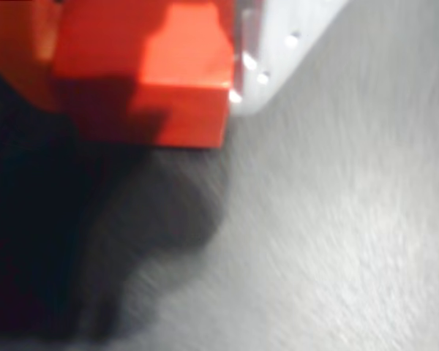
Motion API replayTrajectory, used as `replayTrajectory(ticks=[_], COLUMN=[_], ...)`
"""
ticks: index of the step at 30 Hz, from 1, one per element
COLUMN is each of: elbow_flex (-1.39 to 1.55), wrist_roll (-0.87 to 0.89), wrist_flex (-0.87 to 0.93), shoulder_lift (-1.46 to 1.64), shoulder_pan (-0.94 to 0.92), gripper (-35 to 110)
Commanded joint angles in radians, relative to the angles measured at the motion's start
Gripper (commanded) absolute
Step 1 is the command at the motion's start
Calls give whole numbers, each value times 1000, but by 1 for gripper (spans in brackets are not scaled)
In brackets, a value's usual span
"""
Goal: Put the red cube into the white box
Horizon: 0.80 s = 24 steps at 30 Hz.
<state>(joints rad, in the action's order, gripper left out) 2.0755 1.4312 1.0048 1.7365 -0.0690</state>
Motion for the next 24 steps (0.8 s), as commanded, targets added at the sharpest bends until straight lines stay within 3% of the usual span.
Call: replayTrajectory(ticks=[1,12,24], elbow_flex=[-67,-72,-101], wrist_roll=[11,225,126], wrist_flex=[112,385,588], shoulder_lift=[103,348,479], shoulder_pan=[-15,-120,-569], gripper=[0,0,0])
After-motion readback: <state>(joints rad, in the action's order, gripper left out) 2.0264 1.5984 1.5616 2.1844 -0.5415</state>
